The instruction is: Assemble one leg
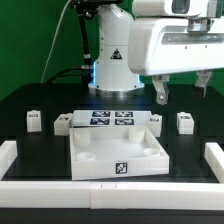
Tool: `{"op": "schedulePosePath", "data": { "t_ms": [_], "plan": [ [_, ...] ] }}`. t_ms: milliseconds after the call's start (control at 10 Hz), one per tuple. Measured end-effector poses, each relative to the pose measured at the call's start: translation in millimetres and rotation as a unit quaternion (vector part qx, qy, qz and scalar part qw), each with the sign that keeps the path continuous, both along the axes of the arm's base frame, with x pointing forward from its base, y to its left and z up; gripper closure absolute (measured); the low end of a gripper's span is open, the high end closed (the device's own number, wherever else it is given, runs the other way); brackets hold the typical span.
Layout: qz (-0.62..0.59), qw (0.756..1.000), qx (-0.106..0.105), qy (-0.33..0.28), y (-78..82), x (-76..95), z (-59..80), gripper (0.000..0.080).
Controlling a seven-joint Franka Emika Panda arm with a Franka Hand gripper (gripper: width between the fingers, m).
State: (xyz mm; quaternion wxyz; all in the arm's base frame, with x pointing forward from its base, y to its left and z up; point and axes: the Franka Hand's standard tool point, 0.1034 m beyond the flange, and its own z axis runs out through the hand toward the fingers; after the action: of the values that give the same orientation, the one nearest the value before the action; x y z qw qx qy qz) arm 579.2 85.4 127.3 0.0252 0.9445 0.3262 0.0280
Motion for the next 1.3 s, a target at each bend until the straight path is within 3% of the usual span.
{"op": "schedulePosePath", "data": {
  "t_ms": [800, 1000, 1300],
  "plan": [
    [0.005, 1.0, -0.001, 0.001, -0.1, -1.2, -1.6, 0.015],
    [0.106, 0.994, -0.005, 0.0, -8.3, -24.4, -11.8, 0.015],
    [0.251, 0.967, -0.013, 0.025, -28.6, -42.1, -29.7, 0.015]
  ]
}}
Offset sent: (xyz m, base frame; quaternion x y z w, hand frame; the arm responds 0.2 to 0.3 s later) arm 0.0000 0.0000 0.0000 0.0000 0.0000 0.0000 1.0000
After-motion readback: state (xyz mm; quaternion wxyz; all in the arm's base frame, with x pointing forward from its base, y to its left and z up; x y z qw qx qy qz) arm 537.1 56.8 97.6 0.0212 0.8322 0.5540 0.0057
